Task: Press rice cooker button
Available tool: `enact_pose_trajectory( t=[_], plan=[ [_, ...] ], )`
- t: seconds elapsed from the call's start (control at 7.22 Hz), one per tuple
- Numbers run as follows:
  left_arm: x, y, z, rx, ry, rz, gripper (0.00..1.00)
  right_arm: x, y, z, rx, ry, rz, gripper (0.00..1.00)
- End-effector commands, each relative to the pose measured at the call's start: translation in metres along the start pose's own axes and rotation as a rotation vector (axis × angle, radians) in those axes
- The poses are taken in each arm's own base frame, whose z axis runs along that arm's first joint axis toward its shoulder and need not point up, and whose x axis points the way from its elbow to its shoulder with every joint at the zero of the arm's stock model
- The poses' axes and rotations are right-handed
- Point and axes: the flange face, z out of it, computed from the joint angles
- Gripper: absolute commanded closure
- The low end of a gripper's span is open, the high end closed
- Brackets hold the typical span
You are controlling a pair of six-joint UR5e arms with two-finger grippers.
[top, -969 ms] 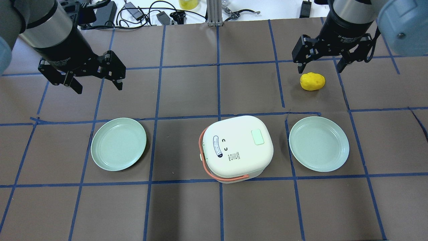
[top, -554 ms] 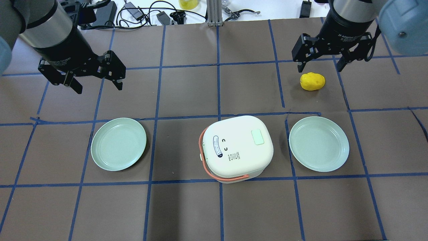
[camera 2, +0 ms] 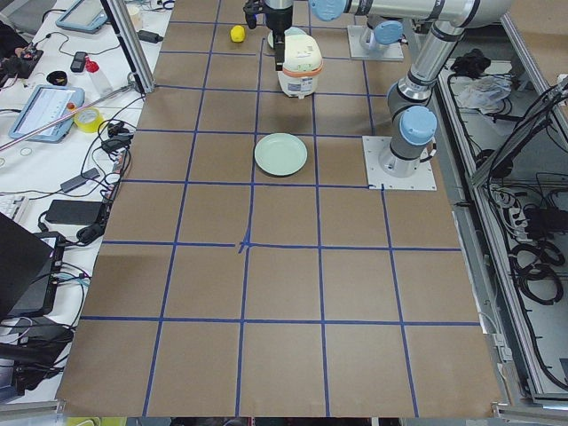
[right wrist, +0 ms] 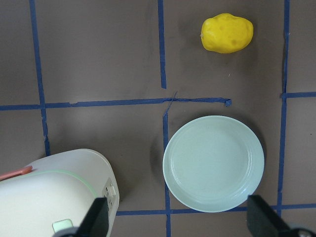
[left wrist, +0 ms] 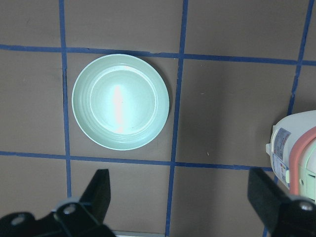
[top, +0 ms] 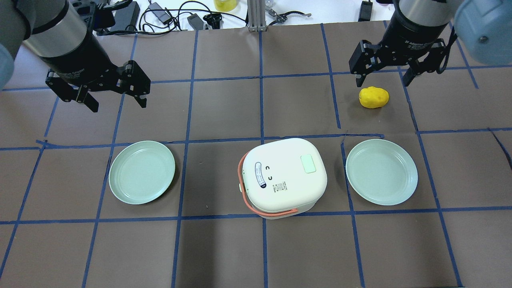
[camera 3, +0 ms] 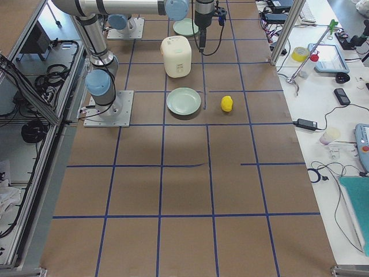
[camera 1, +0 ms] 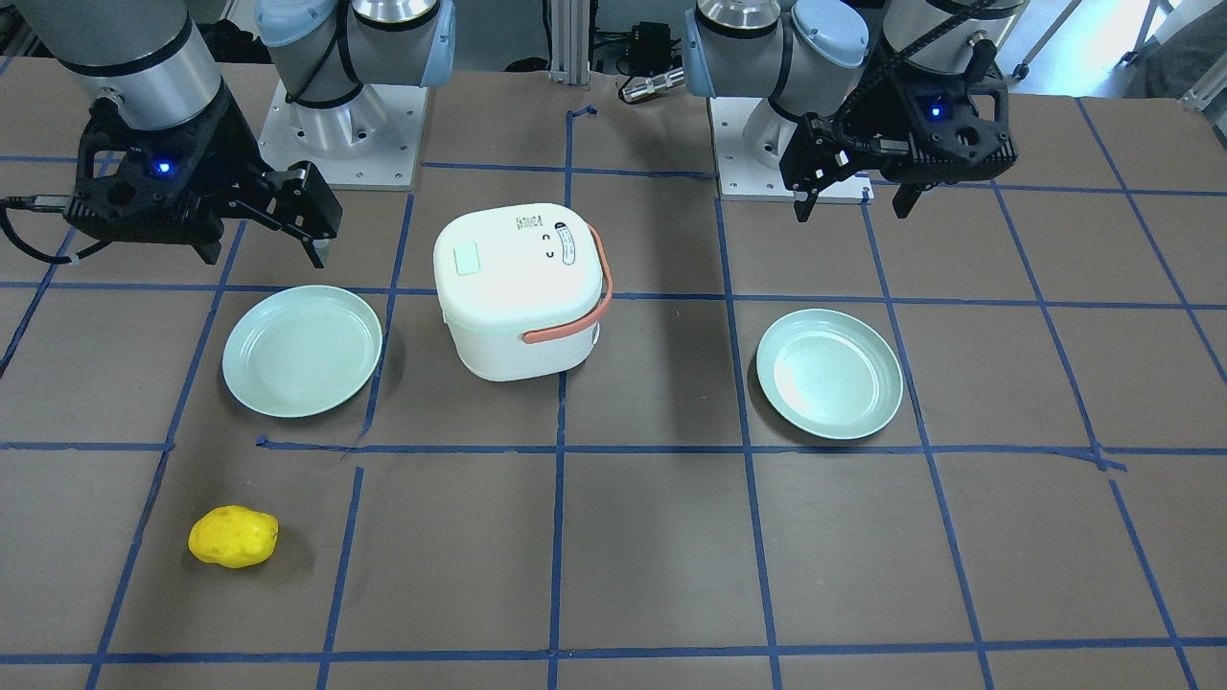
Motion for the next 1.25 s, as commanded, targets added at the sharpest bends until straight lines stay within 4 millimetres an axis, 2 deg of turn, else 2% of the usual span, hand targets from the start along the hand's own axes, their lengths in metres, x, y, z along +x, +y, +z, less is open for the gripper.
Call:
enact_pose_trajectory(
  t=[0.0, 0.28, 0.42, 0.83, 1.11],
  plan=[
    [0.0, 0.0, 0.0, 0.0, 0.0, 0.0, 0.0, 0.0, 0.0, 0.001, 0.0, -0.002, 0.0, 0.0],
    [0.0, 0.0, 0.0, 0.0, 0.0, 0.0, 0.0, -0.003, 0.001, 0.0, 0.002, -0.007, -0.002, 0.0],
    [0.0, 0.0, 0.0, 0.0, 0.0, 0.0, 0.0, -0.004, 0.002, 0.0, -0.002, -0.009, 0.003, 0.09],
    [0.0, 0.0, 0.0, 0.0, 0.0, 0.0, 0.0, -0.026, 0.013, 0.004, -0.046, -0.083, -0.019, 0.72],
    [0.0, 0.0, 0.0, 0.0, 0.0, 0.0, 0.0, -0.065, 0.03, 0.01, -0.091, -0.077, -0.098, 0.92]
  ],
)
